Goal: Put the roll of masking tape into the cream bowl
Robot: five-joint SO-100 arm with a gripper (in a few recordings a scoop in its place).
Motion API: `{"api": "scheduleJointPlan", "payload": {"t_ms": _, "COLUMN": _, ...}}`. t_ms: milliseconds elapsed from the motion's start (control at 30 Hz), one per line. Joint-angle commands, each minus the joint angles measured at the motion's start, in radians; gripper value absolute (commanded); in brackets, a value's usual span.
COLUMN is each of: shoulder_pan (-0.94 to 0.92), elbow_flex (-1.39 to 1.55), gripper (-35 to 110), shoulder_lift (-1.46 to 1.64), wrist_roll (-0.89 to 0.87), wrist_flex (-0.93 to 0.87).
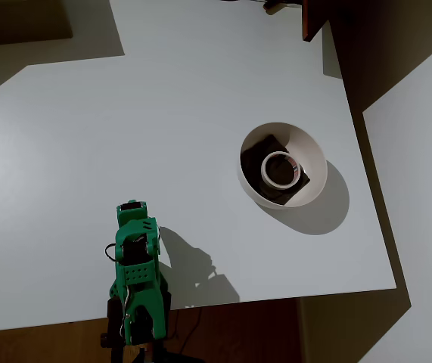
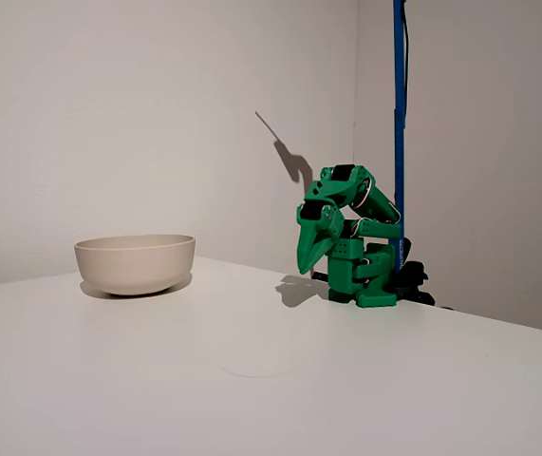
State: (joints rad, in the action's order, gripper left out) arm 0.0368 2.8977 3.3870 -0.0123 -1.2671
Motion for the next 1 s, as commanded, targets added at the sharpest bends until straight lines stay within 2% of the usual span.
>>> {"api": "scheduleJointPlan", "payload": {"t_ms": 0, "shoulder_pan": 0.012, "elbow_flex": 0.037, "gripper": -8, "shoulder_lift": 0.005, "wrist_roll": -0.002, "wrist_flex": -0.025}}
{"api": "scheduleJointPlan", "payload": {"t_ms": 367, "shoulder_pan": 0.018, "elbow_flex": 0.023, "gripper": -8, "shoulder_lift": 0.003, "wrist_roll": 0.015, "wrist_flex": -0.092}}
{"api": "scheduleJointPlan", "payload": {"t_ms": 967, "shoulder_pan": -0.002, "elbow_flex": 0.021, "gripper": -8, "shoulder_lift": 0.003, "wrist_roll": -0.008, "wrist_flex": -0.097}}
